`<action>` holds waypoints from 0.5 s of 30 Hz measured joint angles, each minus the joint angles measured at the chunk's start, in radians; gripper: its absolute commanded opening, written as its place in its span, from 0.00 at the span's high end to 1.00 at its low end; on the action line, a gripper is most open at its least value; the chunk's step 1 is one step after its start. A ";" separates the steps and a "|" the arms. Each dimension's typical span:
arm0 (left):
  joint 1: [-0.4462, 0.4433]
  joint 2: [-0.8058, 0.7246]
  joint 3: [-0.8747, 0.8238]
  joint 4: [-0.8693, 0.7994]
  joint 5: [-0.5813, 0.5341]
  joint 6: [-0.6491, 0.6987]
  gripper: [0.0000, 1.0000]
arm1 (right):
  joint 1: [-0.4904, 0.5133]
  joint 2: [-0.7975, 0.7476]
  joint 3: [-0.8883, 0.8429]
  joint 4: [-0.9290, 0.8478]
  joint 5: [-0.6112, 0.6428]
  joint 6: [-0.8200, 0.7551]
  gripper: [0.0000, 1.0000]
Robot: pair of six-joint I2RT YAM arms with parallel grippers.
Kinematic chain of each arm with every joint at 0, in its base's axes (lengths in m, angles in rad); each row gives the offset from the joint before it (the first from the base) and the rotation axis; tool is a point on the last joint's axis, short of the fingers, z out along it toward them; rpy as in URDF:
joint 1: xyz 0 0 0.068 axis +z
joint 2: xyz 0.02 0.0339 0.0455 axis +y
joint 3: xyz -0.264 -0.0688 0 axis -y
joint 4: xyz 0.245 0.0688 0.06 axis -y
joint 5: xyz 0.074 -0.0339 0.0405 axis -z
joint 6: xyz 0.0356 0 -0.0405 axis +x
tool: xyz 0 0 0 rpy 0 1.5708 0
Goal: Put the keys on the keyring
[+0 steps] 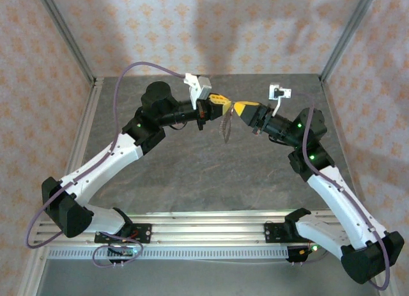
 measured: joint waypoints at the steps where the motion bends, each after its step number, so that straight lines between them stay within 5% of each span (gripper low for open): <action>1: 0.000 0.000 0.000 0.000 0.000 0.000 1.00 | 0.000 0.000 0.002 0.000 0.000 -0.002 1.00; 15: -0.005 0.010 0.011 0.000 -0.003 0.011 1.00 | 0.000 0.001 0.008 0.000 0.015 -0.018 1.00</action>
